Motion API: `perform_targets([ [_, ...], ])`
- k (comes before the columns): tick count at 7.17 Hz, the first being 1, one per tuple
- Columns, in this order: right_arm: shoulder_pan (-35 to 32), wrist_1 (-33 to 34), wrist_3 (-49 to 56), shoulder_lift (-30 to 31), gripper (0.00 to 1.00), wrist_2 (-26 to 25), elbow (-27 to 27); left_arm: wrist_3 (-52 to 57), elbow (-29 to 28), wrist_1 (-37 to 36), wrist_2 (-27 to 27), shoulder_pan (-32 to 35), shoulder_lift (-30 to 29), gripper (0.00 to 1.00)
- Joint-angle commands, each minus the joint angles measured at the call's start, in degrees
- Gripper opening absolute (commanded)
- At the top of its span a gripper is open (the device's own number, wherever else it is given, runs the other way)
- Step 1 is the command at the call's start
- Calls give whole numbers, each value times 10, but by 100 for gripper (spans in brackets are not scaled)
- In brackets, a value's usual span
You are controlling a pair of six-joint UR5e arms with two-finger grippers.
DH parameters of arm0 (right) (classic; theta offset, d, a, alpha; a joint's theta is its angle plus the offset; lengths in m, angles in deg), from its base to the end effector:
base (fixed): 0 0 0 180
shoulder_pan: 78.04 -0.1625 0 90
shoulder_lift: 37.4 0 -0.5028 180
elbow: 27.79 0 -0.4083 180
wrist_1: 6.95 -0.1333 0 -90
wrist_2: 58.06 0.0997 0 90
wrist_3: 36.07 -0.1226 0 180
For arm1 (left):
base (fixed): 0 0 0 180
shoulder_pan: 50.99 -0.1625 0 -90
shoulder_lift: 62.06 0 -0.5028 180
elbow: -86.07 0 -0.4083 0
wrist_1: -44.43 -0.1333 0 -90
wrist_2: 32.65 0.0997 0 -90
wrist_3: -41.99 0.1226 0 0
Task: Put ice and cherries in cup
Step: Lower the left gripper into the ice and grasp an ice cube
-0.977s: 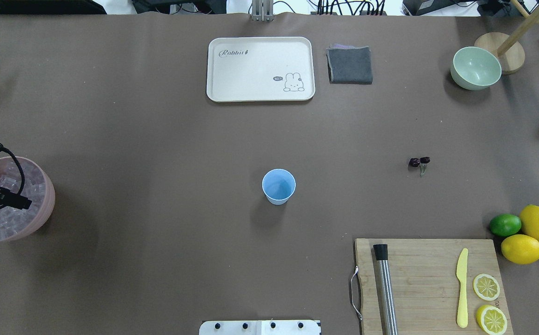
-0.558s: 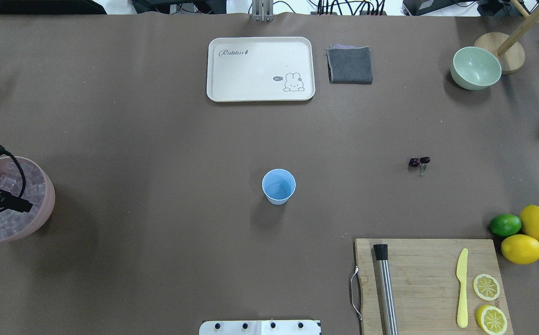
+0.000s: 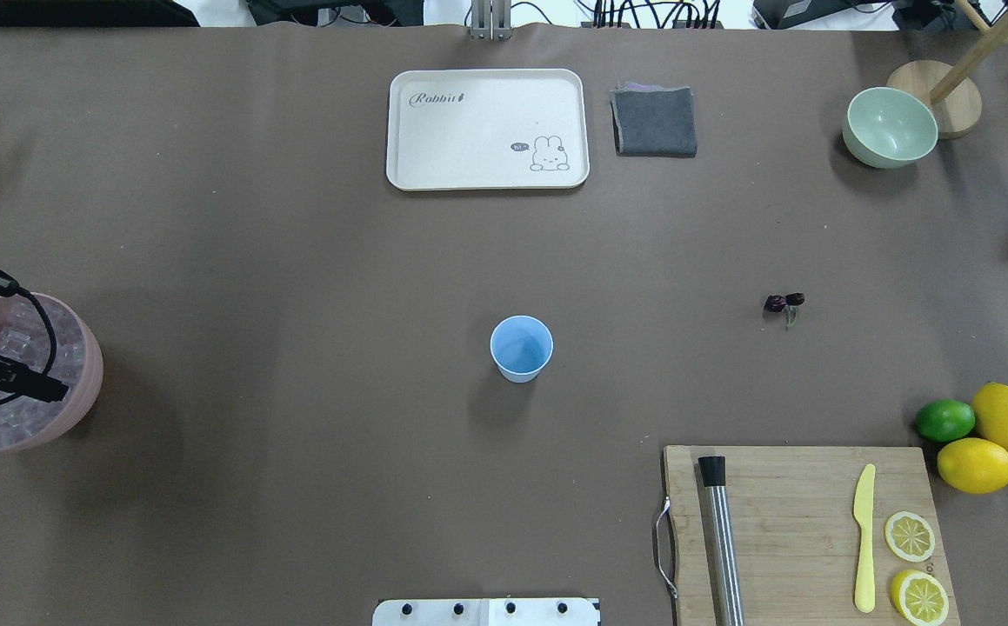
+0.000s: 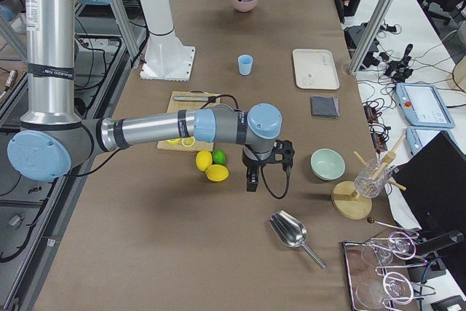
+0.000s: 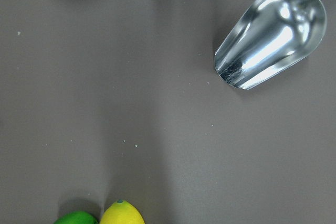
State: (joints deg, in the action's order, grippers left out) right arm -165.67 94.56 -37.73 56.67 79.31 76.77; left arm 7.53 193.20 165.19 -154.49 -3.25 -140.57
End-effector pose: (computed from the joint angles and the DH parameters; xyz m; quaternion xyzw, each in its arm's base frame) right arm 0.0239 -0.4654 0.6745 -0.0223 -0.4012 -0.0021 0.9157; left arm 0.2506 -0.3779 0.6398 0.0738 0.3907 0.1476 0.9056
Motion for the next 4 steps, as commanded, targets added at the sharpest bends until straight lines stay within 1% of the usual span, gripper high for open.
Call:
perform_targets([
  [1,-1,0,0,1,100,0,1,0,-2,0,0,-7,2,97],
  [4,-1,0,0,3,100,0,5,0,-5,-1,1,-14,7,97],
])
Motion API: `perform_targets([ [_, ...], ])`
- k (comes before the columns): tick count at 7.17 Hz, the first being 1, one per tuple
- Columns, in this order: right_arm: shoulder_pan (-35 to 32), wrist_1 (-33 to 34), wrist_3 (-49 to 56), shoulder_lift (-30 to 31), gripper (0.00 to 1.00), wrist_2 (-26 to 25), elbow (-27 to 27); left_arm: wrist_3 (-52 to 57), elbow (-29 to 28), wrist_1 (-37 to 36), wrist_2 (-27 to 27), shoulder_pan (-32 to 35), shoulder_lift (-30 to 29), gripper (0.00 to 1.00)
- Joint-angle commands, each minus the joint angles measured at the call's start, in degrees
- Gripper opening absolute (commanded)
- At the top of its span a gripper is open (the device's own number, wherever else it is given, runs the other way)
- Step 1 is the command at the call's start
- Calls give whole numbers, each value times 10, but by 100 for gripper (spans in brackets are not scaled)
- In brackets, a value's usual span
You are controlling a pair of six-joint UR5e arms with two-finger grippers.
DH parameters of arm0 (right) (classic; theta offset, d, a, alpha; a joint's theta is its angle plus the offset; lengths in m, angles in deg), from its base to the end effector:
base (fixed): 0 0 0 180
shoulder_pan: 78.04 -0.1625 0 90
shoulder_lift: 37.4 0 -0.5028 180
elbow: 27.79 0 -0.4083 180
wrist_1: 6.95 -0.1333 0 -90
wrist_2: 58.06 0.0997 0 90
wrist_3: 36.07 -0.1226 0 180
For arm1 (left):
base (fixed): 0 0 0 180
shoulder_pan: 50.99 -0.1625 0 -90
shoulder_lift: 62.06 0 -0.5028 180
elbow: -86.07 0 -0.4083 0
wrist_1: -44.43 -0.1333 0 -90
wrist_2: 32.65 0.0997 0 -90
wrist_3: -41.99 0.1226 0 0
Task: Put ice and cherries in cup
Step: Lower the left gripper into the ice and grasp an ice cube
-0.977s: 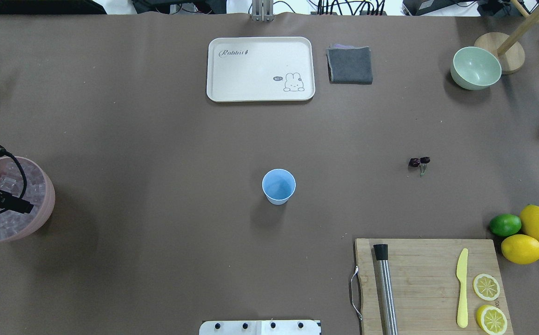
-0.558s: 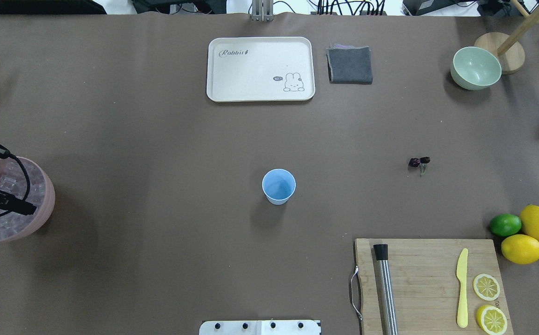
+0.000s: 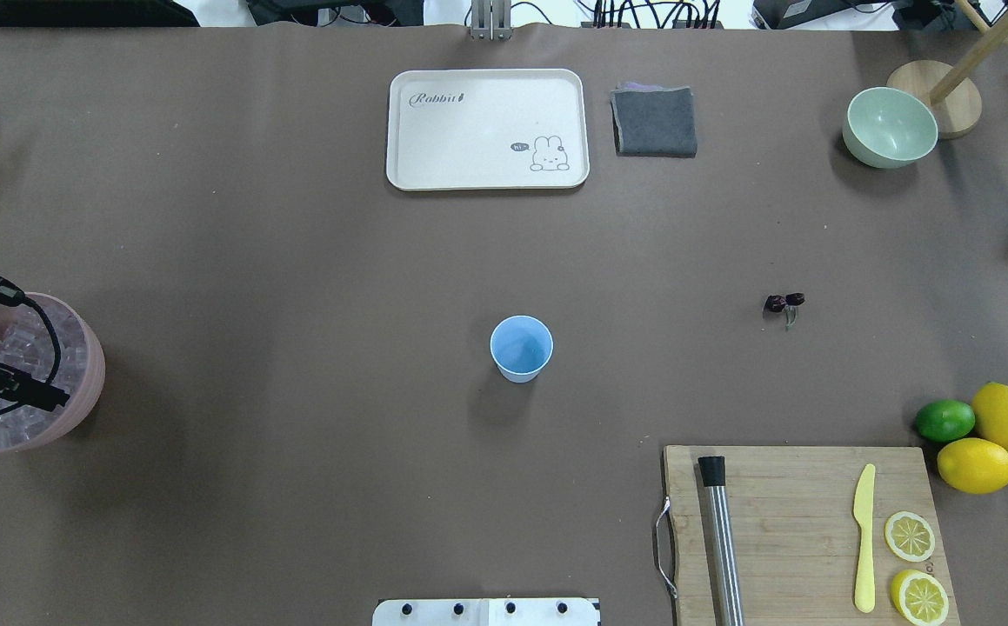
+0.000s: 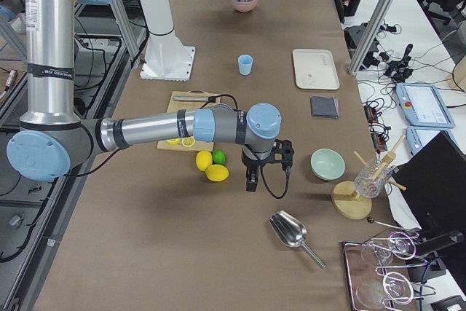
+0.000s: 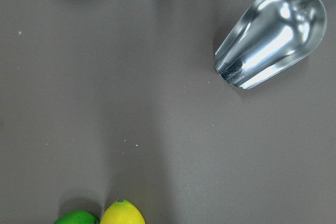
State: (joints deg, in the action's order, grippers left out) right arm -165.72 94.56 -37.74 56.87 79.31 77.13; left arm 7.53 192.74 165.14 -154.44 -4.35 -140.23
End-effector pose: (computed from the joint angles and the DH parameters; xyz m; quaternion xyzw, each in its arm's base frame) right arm 0.0243 -0.4636 0.6730 -0.0209 -0.4012 -0.0022 0.9157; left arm 0.2559 -0.3711 0.6470 0.0647 0.3874 0.1544 0.9066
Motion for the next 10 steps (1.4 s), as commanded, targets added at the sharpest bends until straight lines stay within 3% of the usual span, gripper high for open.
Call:
perform_targets([
  [1,0,0,0,4,100,0,5,0,0,0,0,-3,8,97],
  [2,0,0,0,6,100,0,5,0,0,0,1,-3,8,97],
  [3,0,0,0,7,100,0,5,0,1,0,1,-3,8,86],
  [5,0,0,0,7,100,0,5,0,2,0,1,-3,8,40],
  [6,0,0,0,7,100,0,7,0,5,0,0,-2,8,23],
  [7,0,0,0,7,100,0,10,1,6,0,0,-2,8,15],
  [10,0,1,-2,6,100,1,15,0,7,0,-1,6,9,6],
])
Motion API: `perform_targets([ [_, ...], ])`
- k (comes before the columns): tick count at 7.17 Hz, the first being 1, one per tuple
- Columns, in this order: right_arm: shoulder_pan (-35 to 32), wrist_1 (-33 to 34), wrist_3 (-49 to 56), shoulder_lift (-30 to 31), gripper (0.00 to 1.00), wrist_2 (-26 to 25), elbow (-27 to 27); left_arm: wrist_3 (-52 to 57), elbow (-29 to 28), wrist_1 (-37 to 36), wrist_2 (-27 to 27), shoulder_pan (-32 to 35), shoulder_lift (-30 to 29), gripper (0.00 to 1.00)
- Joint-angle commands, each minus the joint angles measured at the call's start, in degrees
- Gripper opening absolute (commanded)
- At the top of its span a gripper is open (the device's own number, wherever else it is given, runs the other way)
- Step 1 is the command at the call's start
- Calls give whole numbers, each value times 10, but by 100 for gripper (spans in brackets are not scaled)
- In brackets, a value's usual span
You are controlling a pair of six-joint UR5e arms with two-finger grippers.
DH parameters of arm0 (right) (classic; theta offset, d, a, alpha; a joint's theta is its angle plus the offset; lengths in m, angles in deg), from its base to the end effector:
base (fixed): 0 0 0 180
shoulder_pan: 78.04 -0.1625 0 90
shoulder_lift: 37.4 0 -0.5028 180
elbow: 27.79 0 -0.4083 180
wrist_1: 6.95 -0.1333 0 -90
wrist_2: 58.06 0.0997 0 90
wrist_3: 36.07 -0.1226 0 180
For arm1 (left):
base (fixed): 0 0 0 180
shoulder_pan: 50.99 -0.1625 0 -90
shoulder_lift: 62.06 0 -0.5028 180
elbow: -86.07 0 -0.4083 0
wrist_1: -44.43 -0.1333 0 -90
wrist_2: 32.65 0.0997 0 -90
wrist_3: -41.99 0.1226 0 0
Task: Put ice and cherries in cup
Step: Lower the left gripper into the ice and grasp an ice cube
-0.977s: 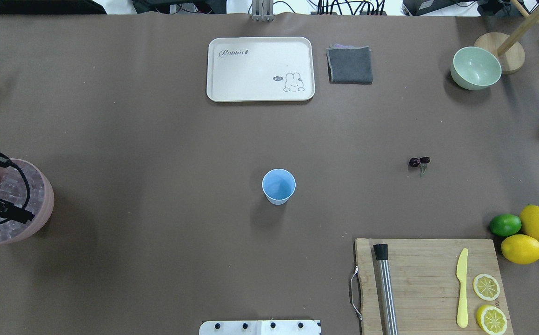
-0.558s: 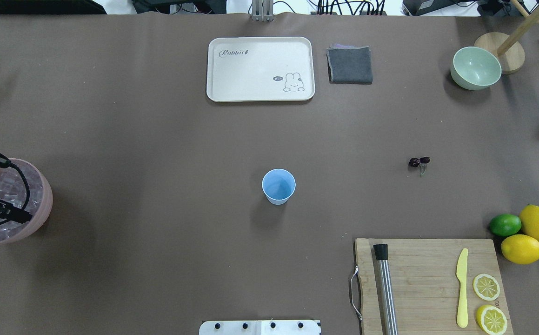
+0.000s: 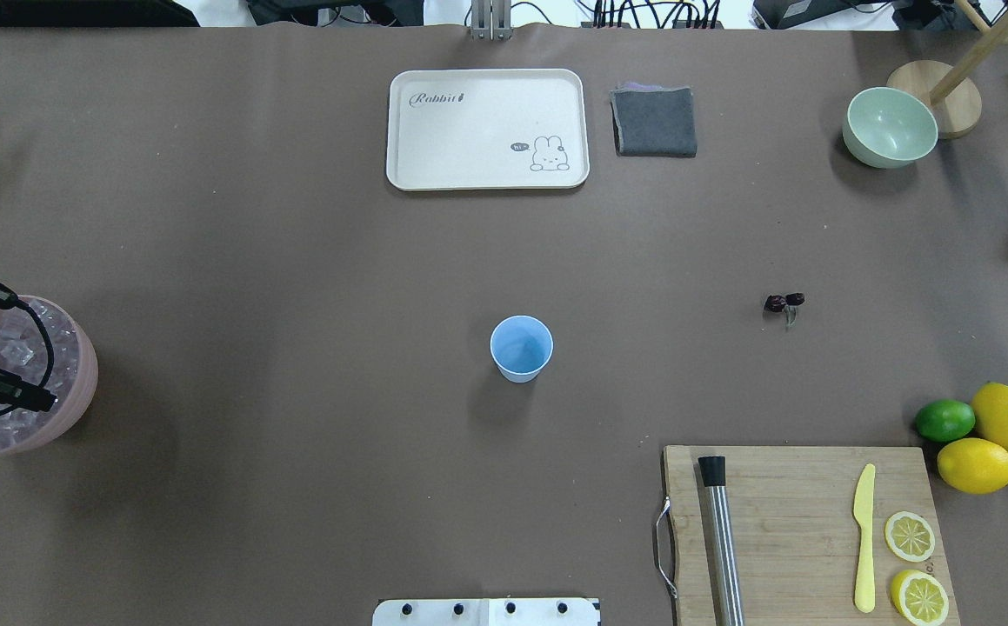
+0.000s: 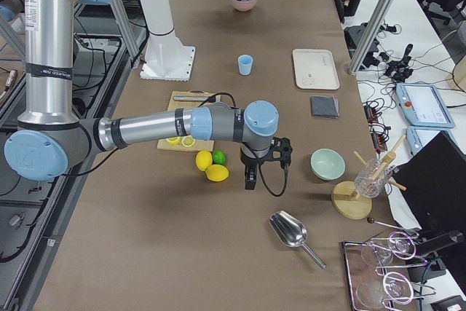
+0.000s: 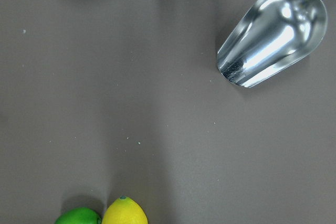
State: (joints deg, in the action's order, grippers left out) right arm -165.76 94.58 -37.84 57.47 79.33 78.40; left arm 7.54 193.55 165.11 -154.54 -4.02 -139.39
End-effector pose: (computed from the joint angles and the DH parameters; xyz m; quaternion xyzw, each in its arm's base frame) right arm 0.0249 -0.4584 0.6667 -0.0159 -0.4016 -0.0033 0.9157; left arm 0.2489 -0.3671 0.6457 0.0648 0.3875 0.1520 0.9069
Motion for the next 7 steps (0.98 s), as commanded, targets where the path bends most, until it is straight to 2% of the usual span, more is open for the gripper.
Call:
perform_targets([
  [1,0,0,-9,0,100,1,7,0,3,0,0,3,1,5],
  [3,0,0,-10,0,100,2,9,2,17,-1,-2,29,2,2],
  [5,0,0,-10,-4,100,9,9,5,55,-1,-9,72,38,0],
  [7,0,0,-10,-7,100,15,9,5,71,-1,-10,94,38,0],
])
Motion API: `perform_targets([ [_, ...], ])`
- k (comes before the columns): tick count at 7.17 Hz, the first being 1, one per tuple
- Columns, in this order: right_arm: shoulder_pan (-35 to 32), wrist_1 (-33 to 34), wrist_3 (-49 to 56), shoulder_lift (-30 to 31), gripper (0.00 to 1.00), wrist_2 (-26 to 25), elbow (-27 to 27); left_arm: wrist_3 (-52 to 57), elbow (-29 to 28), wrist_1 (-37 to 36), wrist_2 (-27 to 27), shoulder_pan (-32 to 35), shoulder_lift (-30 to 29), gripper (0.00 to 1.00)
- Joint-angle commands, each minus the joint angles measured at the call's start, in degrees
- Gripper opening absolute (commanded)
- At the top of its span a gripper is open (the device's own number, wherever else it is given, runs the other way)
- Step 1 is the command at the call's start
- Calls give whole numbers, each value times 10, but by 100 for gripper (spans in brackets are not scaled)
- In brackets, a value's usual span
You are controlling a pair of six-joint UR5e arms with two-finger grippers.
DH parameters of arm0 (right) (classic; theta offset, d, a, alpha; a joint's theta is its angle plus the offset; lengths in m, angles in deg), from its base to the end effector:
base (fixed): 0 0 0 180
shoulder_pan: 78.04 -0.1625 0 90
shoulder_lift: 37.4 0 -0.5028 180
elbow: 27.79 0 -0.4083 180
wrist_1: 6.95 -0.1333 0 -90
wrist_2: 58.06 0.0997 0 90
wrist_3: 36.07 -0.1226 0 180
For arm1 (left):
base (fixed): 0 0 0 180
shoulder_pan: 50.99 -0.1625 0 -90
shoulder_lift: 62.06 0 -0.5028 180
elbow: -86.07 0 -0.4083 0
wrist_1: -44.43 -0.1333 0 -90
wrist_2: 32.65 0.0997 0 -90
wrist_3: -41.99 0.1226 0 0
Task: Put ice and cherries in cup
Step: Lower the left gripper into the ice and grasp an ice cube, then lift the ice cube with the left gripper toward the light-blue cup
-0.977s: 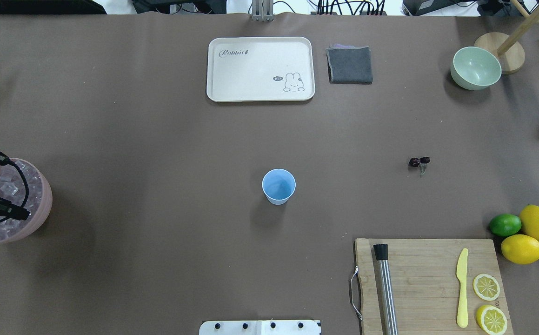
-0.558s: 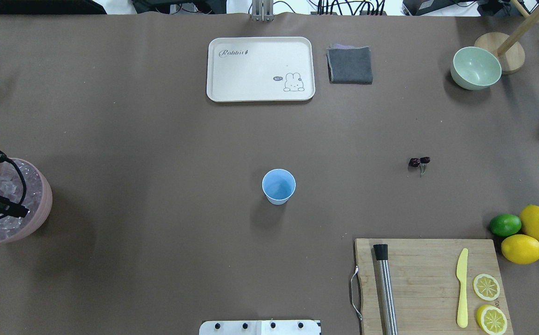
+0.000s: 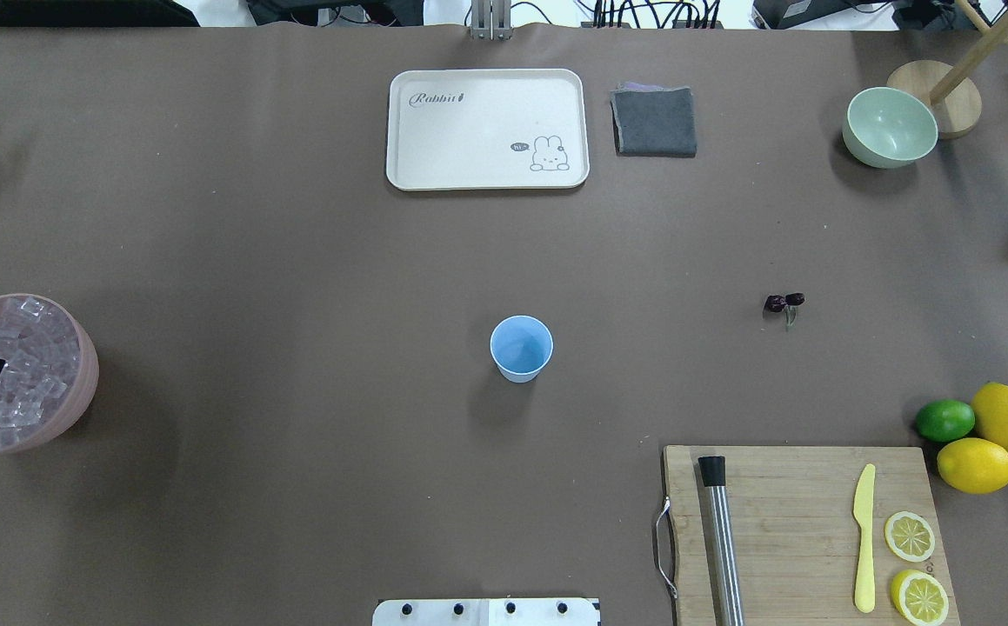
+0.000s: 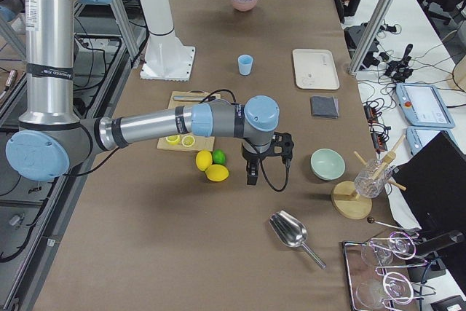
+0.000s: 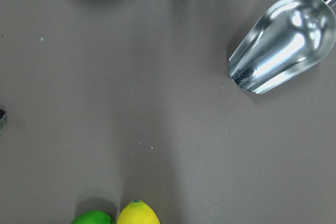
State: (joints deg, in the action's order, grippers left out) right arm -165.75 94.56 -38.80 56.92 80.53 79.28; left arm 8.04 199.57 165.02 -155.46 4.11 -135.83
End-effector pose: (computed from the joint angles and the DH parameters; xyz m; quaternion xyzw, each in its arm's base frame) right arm 0.0229 -0.4631 0.6527 -0.0082 -0.4114 -0.0010 0.9114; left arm 0.1777 -0.3716 0.6138 0.1057 0.3963 0.0991 0.9066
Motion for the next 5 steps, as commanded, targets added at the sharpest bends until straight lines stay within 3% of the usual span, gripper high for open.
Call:
perform_targets([
  [1,0,0,0,-3,100,8,3,-2,17,1,-7,29,-4,0],
  [3,0,0,0,-4,100,13,4,-11,35,2,-35,43,-55,0],
  [5,1,0,0,-7,100,13,4,-183,27,-2,-66,21,-204,0],
])
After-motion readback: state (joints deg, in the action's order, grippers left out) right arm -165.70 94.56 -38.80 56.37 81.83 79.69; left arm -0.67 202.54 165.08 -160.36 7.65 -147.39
